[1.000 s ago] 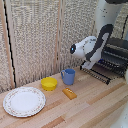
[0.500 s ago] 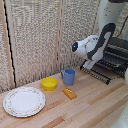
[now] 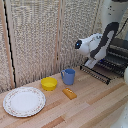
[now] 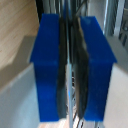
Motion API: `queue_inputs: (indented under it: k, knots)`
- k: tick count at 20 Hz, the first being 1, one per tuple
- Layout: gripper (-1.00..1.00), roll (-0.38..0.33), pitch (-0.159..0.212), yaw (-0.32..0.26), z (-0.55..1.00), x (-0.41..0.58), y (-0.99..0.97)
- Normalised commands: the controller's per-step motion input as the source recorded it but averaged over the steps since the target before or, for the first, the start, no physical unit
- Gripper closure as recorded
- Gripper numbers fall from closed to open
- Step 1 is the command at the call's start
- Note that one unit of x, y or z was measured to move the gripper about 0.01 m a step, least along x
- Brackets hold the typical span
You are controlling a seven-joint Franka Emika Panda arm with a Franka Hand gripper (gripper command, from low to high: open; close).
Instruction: Position your gripper near the tray handle while precisely lining it up. Firmly yet gently grip the handle, ensuring a strong hold. Slide the tray into the oven in a steady manner until it's entirely inside. Relinquish the handle as it sits within the oven and extract your gripper with care.
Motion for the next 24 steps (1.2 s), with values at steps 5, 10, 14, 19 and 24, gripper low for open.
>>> queue_inputs:
  k: [5, 10, 14, 19, 24]
  knots:
    - [1.00, -0.076, -0.001, 0.062, 0.36, -0.391, -0.78]
    - [1.00, -0.268, 0.001, -0.001, -0.01, -0.099, -0.72]
    - [1.00, -0.303, -0.007, -0.008, -0.10, 0.004, -0.73]
    - [1.00, -0.101, -0.030, 0.001, 0.14, 0.000, -0.77]
    - [1.00, -0.065, -0.023, 0.020, 0.22, -0.002, -0.53]
